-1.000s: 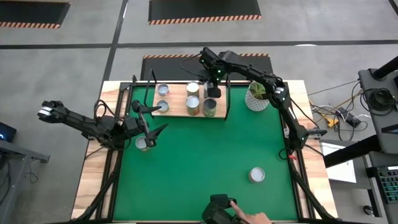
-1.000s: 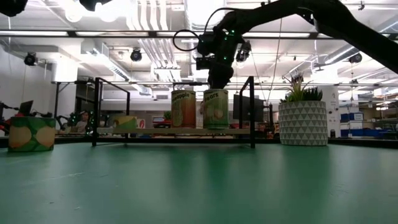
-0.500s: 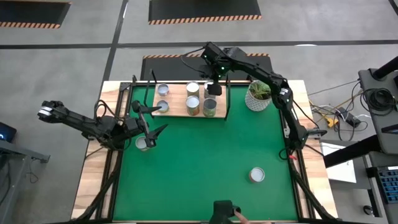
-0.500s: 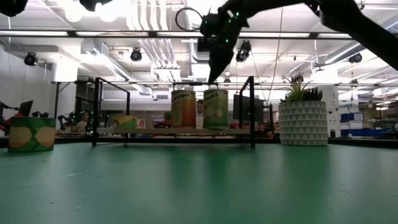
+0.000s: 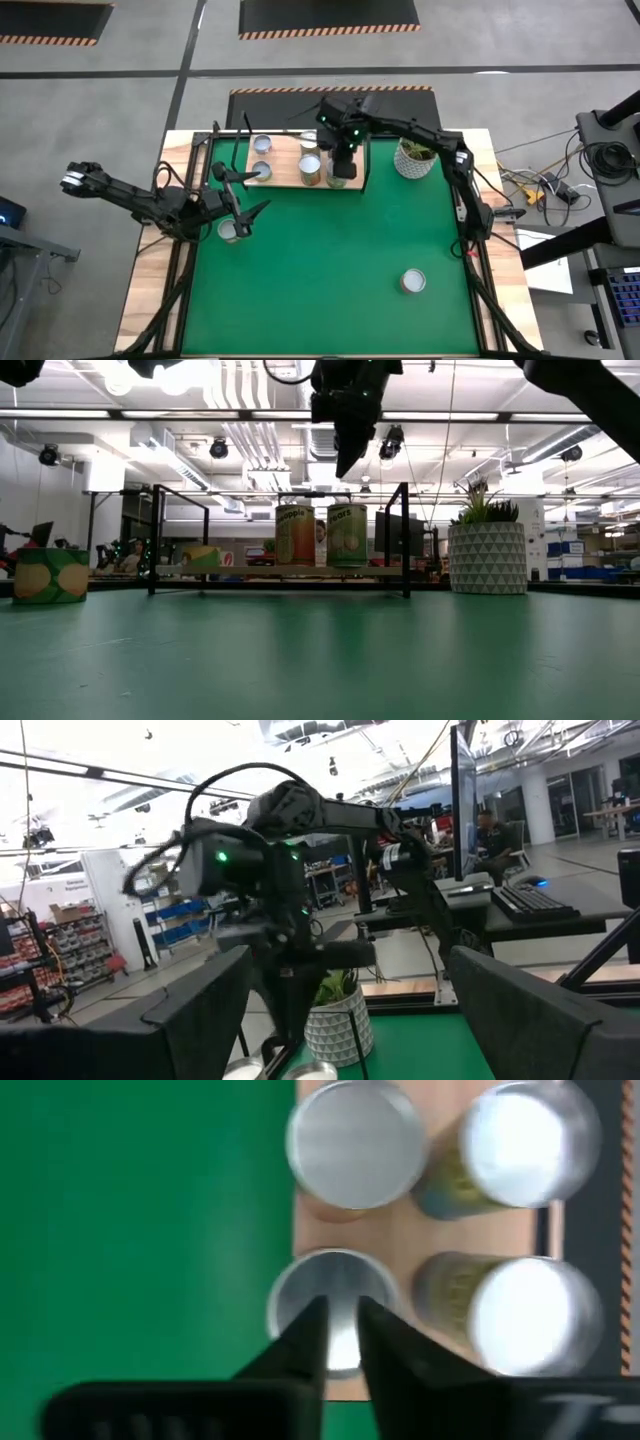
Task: Pick and place cans onto a shelf
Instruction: Adjust the canned goods on the shelf
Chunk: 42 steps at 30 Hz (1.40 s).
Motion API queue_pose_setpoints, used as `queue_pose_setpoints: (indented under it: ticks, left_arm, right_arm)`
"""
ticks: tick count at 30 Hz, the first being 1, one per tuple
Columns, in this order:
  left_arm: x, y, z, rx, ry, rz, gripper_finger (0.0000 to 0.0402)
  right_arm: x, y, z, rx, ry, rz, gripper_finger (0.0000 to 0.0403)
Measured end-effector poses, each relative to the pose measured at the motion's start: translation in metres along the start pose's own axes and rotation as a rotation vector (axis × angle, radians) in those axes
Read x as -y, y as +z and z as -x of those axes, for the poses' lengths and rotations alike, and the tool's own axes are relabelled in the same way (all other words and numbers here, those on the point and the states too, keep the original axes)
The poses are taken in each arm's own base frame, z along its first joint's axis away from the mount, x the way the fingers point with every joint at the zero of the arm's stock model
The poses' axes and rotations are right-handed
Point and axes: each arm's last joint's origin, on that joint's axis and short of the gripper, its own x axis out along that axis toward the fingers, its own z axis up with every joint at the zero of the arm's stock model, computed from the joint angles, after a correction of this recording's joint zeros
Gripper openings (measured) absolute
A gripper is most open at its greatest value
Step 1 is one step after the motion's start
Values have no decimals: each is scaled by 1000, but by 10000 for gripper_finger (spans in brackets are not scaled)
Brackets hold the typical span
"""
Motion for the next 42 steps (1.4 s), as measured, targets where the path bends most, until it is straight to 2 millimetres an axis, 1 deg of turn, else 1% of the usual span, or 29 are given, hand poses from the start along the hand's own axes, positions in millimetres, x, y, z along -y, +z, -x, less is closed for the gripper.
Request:
queue_pose_setpoints:
  ticks: [1, 2, 5, 10, 13, 17, 20, 27, 35, 39, 42]
  left_arm:
    - [0, 0, 0, -1, -1, 0, 320]
    - [0, -1, 0, -4, -2, 0, 320]
    - [1, -1, 0, -11, -5, -2, 320]
    - [1, -2, 0, -12, -5, 5, 320]
    - [1, -2, 0, -12, -5, 6, 320]
    - [1, -1, 0, -12, -5, 6, 320]
    - [1, -1, 0, -12, -5, 6, 320]
    - [1, -1, 0, -11, -6, 7, 320]
    - [1, -1, 0, -11, -5, 7, 320]
    - [1, -1, 0, -11, -6, 7, 320]
    - [1, -1, 0, -11, -5, 7, 320]
  right_arm:
    - [-3, 0, -4, -10, 3, 3, 25]
    - [-6, 1, -8, -23, 2, 1, 18]
    - [-9, 0, -23, -46, -6, -15, 13]
    - [-8, -6, -43, -98, -27, -22, 9]
    - [-7, -10, -52, -129, -36, -24, 9]
    - [-6, -12, -60, -121, -42, -28, 9]
    - [-5, -12, -60, -133, -79, -27, 9]
    - [-3, -9, -56, -120, -98, -19, 9]
    - [-2, -4, -45, -87, -110, -16, 9]
    - [-4, 2, -36, -42, -123, -8, 9]
    - [-7, 10, -35, 18, -129, 16, 9]
